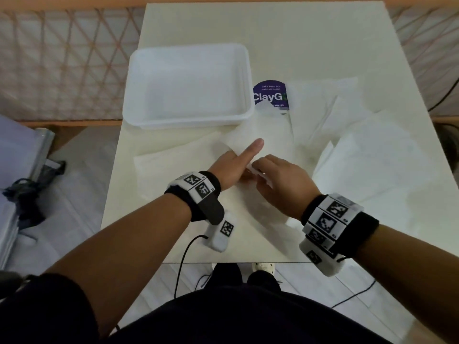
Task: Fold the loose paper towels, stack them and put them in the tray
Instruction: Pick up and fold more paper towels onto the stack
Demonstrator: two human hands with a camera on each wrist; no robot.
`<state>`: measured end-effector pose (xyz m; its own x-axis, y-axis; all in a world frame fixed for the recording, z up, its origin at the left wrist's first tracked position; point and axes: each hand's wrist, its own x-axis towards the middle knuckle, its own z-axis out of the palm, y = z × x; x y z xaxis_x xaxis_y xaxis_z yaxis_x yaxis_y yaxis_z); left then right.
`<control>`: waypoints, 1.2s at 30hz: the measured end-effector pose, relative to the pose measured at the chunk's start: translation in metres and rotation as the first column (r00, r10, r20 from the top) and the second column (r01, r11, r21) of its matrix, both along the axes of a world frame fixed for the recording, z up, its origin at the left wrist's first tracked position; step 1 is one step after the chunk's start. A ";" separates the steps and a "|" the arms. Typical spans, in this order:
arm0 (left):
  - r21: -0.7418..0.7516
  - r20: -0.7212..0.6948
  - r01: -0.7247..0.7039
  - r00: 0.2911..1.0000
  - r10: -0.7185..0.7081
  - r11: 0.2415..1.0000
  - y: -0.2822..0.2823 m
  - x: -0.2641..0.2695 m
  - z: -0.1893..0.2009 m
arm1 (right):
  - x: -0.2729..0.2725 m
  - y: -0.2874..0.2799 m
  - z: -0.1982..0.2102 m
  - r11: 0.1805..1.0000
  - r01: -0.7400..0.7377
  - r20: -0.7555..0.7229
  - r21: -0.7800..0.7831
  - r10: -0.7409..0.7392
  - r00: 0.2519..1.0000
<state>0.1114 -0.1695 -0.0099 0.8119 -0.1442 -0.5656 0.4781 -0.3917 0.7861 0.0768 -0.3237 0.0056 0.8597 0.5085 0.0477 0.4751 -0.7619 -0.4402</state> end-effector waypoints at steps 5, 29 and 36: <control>0.014 0.107 -0.126 0.986 0.124 0.992 -0.002 -0.005 -0.007 | -0.016 -0.012 -0.008 0.992 -0.129 -0.194 -0.006 0.125 0.973; -0.198 0.097 -0.213 0.967 0.235 0.957 0.037 -0.038 0.032 | 0.056 -0.049 0.018 0.669 0.642 -0.715 0.375 -0.233 0.659; 0.170 0.077 0.062 0.994 -0.076 0.984 0.003 -0.051 -0.017 | 0.031 -0.084 -0.002 0.854 0.519 -0.546 0.013 -0.429 0.719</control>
